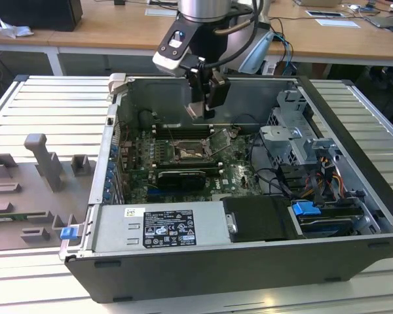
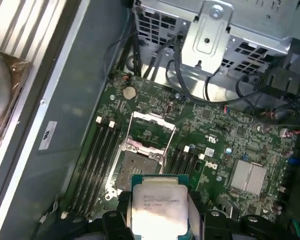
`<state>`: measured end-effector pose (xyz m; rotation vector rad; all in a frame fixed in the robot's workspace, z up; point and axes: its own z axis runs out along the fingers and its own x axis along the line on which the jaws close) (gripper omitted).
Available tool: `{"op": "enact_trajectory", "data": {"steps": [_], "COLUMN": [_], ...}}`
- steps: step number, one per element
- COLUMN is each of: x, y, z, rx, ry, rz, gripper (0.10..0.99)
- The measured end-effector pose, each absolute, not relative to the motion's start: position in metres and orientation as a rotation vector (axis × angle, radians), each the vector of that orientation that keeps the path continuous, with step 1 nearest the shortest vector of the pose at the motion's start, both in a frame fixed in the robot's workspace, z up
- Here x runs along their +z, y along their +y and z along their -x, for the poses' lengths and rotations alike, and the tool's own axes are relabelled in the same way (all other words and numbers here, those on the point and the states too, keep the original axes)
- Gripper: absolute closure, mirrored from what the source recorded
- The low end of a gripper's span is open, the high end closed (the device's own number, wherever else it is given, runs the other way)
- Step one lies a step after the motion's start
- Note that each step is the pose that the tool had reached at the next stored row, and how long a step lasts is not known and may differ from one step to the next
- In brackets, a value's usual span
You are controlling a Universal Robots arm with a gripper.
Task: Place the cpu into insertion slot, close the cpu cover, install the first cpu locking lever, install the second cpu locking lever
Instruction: 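Place the cpu into insertion slot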
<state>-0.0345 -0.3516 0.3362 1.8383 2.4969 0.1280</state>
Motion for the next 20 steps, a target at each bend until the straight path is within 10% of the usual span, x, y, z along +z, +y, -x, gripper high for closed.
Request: {"op": "enact_trajectory", "data": {"steps": [20], "x": [0.318], "y": [-0.351], "z": [0.035], "rx": [0.116], "ry": [2.337], "rz": [-2.024], "gripper": [0.549]}}
